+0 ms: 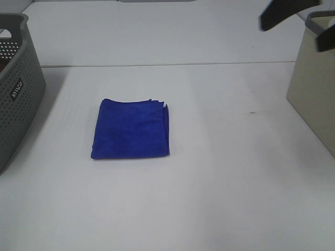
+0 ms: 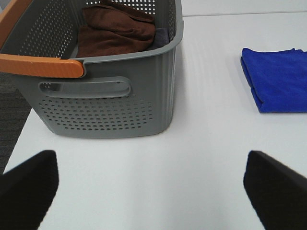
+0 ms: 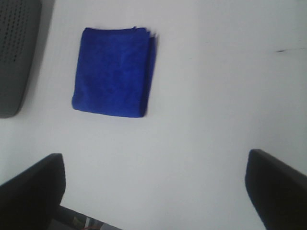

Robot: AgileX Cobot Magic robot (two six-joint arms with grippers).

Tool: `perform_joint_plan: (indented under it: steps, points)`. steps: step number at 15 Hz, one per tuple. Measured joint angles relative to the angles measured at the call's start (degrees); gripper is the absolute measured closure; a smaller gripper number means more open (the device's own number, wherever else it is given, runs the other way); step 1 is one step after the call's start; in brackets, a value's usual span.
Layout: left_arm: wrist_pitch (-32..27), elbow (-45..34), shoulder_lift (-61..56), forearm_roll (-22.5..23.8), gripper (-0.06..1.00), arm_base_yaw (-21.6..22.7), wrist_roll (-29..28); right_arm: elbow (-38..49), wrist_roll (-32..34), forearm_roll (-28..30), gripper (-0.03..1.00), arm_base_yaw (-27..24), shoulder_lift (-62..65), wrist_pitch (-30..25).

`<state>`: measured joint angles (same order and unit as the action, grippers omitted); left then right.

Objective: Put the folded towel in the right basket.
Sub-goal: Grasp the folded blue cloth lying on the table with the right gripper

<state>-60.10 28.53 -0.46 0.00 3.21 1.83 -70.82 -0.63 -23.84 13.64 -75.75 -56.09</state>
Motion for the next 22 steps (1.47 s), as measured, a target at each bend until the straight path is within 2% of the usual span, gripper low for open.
perform_joint_plan:
  steps: [3,5,8,14,19,22]
  points:
    - [0.0,0.0,0.0,0.0,-0.03,0.0,0.0,0.0,0.2,-4.9,0.0,12.5,-13.1,11.9]
    - [0.0,0.0,0.0,0.0,-0.03,0.0,0.0,0.0,-0.2,-8.4,0.0,16.8,-21.1,17.5]
    - [0.0,0.0,0.0,0.0,-0.03,0.0,0.0,-5.4,-0.9,-10.0,0.01,15.1,-35.6,18.8]
    - [0.0,0.0,0.0,0.0,-0.03,0.0,0.0,-15.7,-1.7,-10.0,0.01,14.4,-49.4,18.8]
    - [0.0,0.0,0.0,0.0,-0.03,0.0,0.0,-21.1,-1.7,-11.4,0.01,14.4,-56.0,18.2]
    - [0.0,0.0,0.0,0.0,-0.03,0.0,0.0,-22.1,-2.5,-14.3,0.02,14.4,-57.3,17.5]
